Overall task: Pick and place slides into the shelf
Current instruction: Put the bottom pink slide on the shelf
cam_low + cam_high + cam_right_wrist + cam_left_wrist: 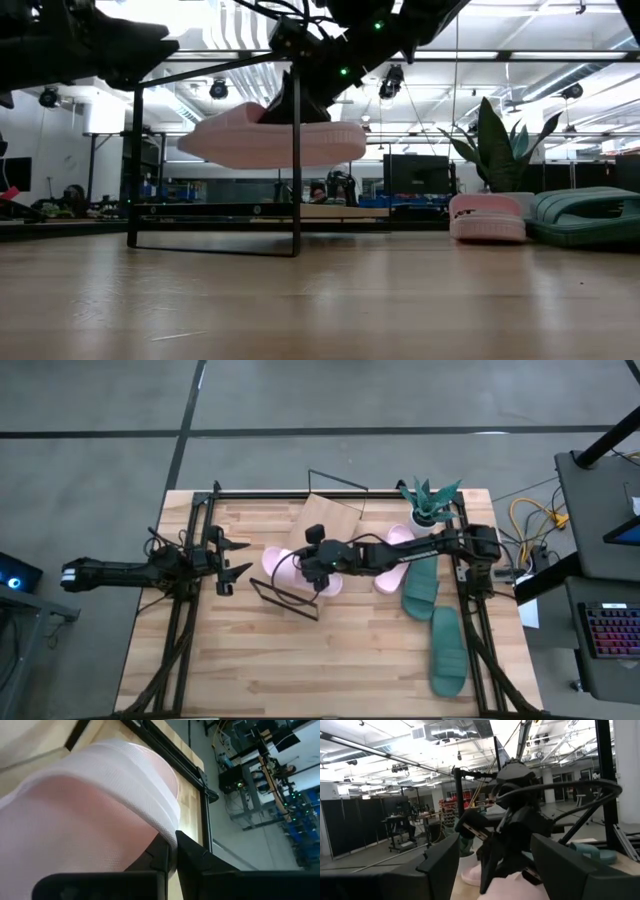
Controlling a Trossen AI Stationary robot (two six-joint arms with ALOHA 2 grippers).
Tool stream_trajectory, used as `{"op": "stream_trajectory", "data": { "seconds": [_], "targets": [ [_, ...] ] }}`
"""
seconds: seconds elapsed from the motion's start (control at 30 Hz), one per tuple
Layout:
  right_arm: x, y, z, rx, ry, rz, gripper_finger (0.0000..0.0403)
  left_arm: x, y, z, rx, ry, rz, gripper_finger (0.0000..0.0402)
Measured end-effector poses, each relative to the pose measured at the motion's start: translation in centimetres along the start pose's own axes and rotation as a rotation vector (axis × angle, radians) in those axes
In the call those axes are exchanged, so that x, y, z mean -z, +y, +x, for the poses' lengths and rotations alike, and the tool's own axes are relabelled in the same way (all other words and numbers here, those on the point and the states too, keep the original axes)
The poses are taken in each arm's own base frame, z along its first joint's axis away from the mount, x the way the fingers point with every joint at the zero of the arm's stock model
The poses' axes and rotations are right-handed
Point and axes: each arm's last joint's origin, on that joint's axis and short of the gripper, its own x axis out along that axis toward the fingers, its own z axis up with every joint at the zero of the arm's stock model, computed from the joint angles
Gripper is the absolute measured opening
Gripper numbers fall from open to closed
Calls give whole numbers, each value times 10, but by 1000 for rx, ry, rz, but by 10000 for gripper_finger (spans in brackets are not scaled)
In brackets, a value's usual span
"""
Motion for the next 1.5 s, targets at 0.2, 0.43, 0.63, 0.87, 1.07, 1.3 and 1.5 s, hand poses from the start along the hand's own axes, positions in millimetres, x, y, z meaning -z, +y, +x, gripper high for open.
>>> {"op": "stream_trajectory", "data": {
  "seconds": [0.2, 0.43, 0.63, 0.87, 1.07, 1.3, 1.5],
  "targets": [
    [-4, 6, -1, -10, -12, 16, 13, 0, 0, 0, 0, 0, 0, 228],
    [1, 11, 5, -24, 8, 44, 13, 0, 0, 0, 0, 1, 0, 228],
    [1, 11, 5, -24, 8, 77, 17, 0, 0, 0, 0, 0, 0, 228],
    [2, 12, 5, -32, 18, 70, 80, 0, 0, 0, 0, 0, 0, 228],
    [2, 13, 5, -54, 10, 67, 144, 0, 0, 0, 0, 0, 0, 228],
    [3, 15, 4, -80, 25, 81, 182, 0, 0, 0, 0, 0, 0, 228],
    [0, 11, 2, -115, 75, 87, 209, 0, 0, 0, 0, 0, 0, 228]
  ]
}}
